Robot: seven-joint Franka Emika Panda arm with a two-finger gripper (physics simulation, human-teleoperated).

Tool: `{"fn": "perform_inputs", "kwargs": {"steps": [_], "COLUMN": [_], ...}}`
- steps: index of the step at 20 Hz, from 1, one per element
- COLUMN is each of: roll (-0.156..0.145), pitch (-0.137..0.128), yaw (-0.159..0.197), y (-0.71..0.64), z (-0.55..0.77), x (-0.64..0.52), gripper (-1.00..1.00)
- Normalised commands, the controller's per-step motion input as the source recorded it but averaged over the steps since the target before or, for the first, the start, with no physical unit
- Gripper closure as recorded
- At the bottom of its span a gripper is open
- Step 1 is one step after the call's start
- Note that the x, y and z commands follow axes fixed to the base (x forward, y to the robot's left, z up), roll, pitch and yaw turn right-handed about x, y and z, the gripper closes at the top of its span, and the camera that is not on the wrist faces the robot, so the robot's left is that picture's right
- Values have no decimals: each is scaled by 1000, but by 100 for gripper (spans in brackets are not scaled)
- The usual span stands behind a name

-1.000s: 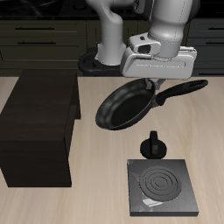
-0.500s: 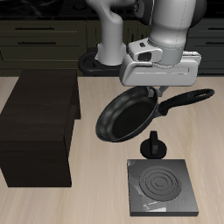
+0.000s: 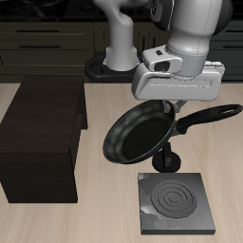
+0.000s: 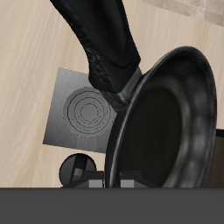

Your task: Place the frypan on the flat stove

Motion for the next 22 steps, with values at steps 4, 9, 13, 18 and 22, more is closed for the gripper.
{"fn": "perform_inputs", "kwargs": {"steps": [4,9,13,18,22], "roll": [-24,-37,-24,-4,15], "pitch": [18,7,9,20,15], "yaw": [-23,20,14,-1,24], "y": [11,-7,21,117,191], "z": [-16,-21,-28,-80,-192], "x": [315,376,294,148,72], "gripper": [100,100,100,100,100]}}
